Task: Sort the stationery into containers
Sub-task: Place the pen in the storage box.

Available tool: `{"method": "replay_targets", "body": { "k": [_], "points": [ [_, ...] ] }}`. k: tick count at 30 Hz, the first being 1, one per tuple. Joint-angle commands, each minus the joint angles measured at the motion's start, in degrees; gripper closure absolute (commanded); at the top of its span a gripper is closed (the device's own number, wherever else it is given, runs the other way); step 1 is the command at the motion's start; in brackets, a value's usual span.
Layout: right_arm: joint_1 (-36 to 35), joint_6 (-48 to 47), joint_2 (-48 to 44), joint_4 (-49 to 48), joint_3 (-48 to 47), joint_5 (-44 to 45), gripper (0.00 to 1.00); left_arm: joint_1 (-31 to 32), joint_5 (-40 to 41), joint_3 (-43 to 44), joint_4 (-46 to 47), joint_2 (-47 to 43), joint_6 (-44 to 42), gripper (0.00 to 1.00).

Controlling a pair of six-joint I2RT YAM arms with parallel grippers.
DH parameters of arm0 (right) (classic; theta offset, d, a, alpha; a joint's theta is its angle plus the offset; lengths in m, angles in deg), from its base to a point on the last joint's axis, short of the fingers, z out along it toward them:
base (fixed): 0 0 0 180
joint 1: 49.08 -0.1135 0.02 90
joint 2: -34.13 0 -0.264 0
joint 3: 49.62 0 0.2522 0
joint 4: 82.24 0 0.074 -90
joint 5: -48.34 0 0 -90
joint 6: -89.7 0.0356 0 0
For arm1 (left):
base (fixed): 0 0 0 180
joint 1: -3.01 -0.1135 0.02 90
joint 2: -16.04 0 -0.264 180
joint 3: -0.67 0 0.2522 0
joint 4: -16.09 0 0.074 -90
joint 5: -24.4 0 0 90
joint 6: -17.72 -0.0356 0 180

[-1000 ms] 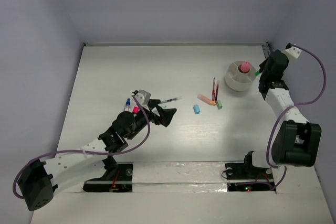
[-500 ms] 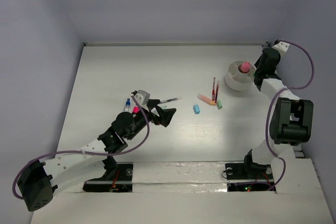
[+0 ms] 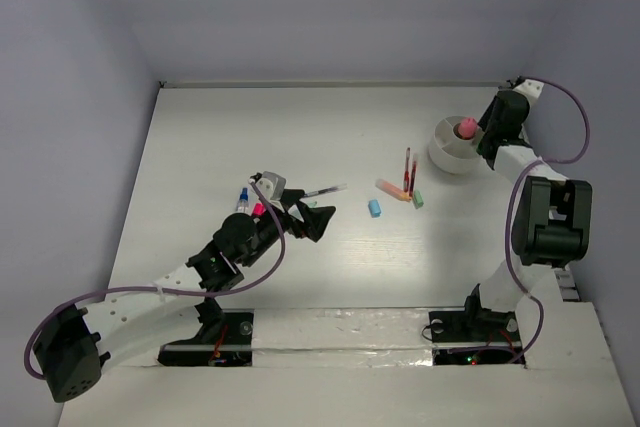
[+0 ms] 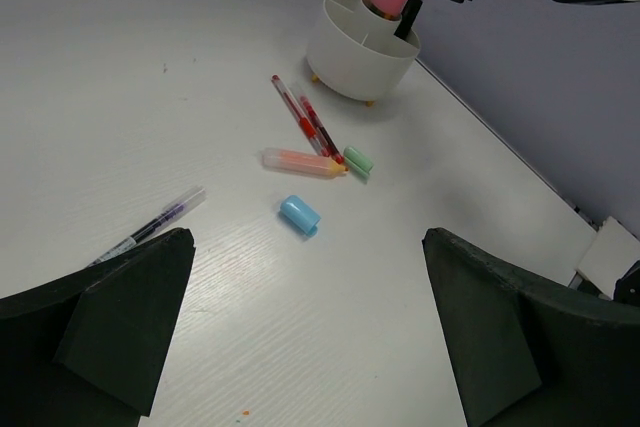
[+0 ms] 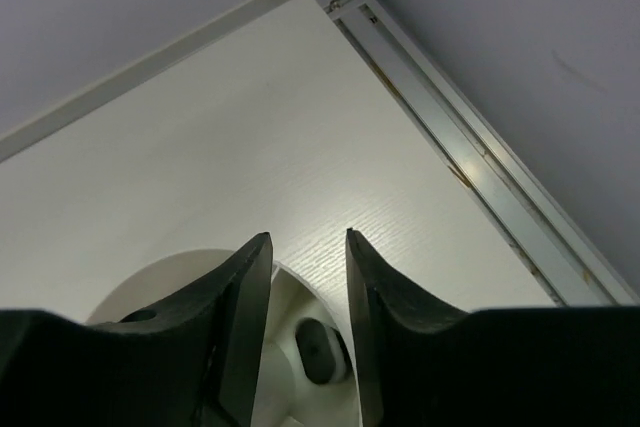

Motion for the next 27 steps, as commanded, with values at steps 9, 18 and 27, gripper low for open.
{"method": "replay_targets", "body": {
  "k": [9,18,27],
  "points": [
    [0.0,2.2,-5.7,4.7,-6.0,-1.0,0.3,-0.2,-0.1,0.0,3.2,-0.1,-0.7,0.01],
    [-13.6,4.5,-17.0,7.4,-1.3,-5.6,0.91,-0.2,0.2,1.2,3.1,-2.1,0.5,0.02],
    [-33.8,8.8,-20.4,10.5,4.5,-20.4,0.98,-0.2,-0.9,7.2,-6.1,-9.4,9.1,0.03]
  ]
}}
